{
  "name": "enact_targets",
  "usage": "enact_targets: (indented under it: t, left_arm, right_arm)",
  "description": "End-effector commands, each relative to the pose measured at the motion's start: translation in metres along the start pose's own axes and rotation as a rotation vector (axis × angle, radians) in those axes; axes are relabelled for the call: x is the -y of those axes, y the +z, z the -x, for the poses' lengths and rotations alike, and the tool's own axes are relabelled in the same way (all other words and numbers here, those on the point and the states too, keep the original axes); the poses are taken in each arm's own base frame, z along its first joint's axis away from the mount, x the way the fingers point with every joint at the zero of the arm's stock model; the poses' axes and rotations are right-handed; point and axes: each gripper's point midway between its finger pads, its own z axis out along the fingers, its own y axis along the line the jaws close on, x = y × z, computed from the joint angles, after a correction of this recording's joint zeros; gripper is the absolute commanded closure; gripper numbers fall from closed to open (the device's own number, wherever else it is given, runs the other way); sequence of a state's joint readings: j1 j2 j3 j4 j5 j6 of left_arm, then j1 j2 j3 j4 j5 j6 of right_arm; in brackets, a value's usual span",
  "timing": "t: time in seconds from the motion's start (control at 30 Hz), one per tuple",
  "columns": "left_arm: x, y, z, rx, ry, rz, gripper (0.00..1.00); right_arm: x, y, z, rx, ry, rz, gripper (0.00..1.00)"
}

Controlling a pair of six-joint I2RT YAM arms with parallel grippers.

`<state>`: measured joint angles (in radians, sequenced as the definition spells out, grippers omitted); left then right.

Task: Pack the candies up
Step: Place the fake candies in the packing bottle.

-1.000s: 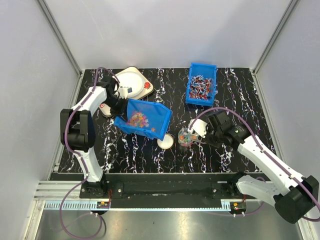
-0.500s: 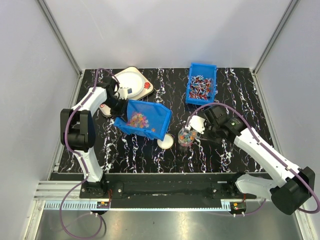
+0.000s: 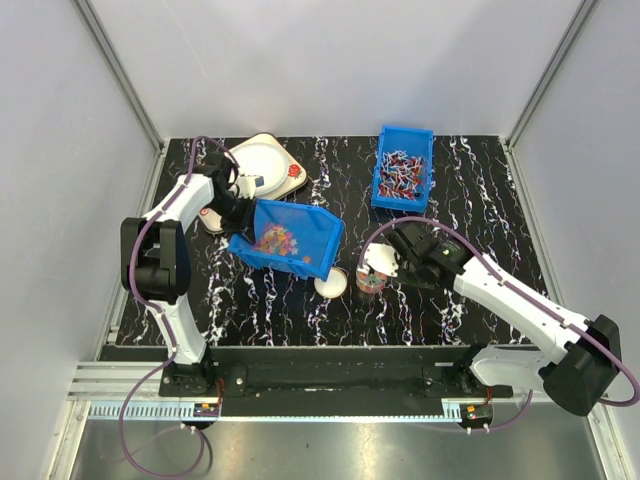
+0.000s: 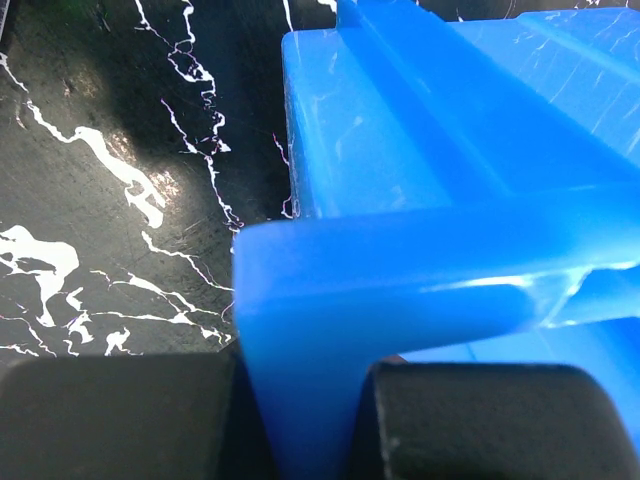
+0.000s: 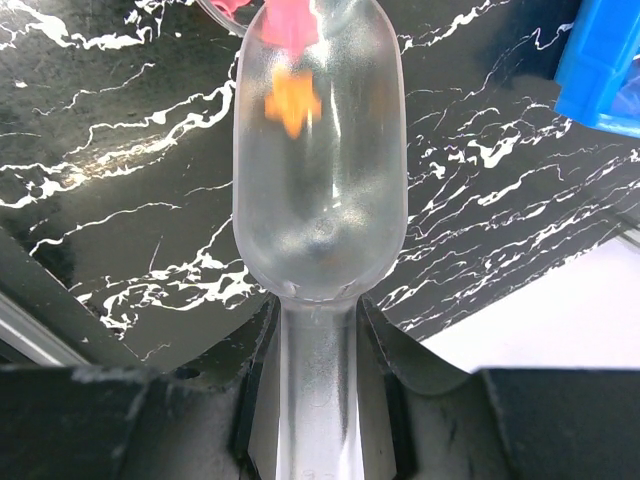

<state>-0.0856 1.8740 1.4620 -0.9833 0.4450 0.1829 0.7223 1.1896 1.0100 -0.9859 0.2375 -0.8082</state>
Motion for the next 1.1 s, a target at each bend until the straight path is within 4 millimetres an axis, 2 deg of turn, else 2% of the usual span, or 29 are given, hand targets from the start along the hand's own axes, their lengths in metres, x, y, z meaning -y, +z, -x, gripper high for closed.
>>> enact_targets:
  t: [0.0, 0.53, 0.63, 0.87, 1.0, 1.07]
  left_arm:
    - [0.015, -0.014, 0.011, 0.069, 0.008, -0.057, 1.0]
    - [0.015, -0.013, 0.011, 0.07, 0.002, -0.055, 1.0]
    - [0.014, -0.012, 0.011, 0.068, 0.002, -0.055, 1.0]
    - [0.015, -0.009, 0.012, 0.064, -0.003, -0.064, 1.0]
    - [0.014, -0.009, 0.012, 0.064, -0.005, -0.06, 1.0]
    - [0.014, -0.01, 0.011, 0.065, -0.002, -0.055, 1.0]
  right_arm:
    - [0.018, -0.011, 0.006, -0.015, -0.016, -0.071, 1.0]
    - [0.033, -0.021, 0.021, -0.016, -0.056, -0.123, 1.0]
    - [0.043, -0.028, 0.029, 0.015, -0.039, -0.157, 1.0]
    - [0.066, -0.049, 0.062, 0.175, -0.009, -0.238, 1.0]
    - [0.068, -0.047, 0.072, 0.214, -0.007, -0.238, 1.0]
    - [0.065, -0.04, 0.074, 0.209, -0.016, -0.216, 1.0]
